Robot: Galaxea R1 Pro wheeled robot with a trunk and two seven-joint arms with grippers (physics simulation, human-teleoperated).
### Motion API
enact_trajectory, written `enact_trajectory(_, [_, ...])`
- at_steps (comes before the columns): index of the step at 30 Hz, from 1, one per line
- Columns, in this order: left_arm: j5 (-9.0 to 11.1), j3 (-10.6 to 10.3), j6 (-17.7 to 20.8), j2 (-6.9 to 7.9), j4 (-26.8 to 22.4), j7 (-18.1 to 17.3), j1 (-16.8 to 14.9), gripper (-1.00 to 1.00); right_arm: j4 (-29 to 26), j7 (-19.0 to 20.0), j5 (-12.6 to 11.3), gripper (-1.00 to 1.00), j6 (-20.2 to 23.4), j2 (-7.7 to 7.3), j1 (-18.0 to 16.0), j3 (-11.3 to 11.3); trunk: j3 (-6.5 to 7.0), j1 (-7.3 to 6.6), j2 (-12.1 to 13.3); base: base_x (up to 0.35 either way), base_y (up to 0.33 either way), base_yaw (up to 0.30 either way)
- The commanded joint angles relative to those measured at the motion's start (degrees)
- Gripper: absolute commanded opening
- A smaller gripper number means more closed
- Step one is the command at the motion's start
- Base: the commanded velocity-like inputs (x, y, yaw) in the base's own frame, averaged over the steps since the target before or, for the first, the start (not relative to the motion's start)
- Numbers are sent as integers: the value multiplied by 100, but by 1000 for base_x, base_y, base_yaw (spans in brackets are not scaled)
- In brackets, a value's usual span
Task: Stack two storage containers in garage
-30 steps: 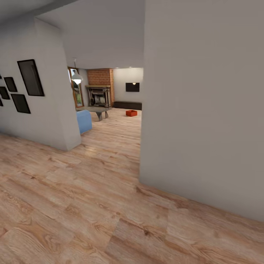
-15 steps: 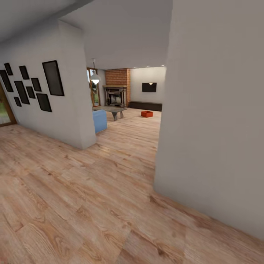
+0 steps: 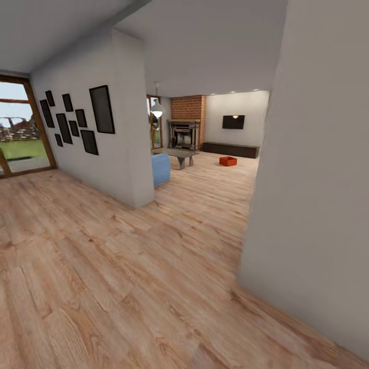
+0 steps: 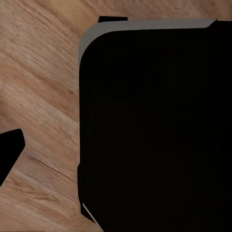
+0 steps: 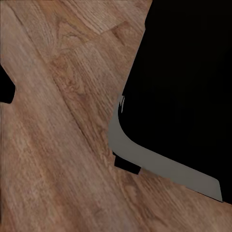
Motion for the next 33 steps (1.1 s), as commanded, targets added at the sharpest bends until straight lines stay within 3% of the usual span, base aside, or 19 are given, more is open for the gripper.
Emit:
enact_trajectory(1, [14, 7, -5, -1, -1, 2, -2, 100, 18, 19, -60, 100, -36, 2, -6, 47, -5, 3, -2, 322, 0, 270])
enact_trajectory(11, [14, 7, -5, -3, -2, 2, -2, 100, 18, 19, -57, 100, -36, 2, -6, 47, -5, 3, -2, 321, 0, 232])
enact_trajectory(33, [14, 7, -5, 1, -1, 2, -2, 100, 18, 19, -52, 100, -34, 2, -6, 47, -5, 3, -2, 321, 0, 7])
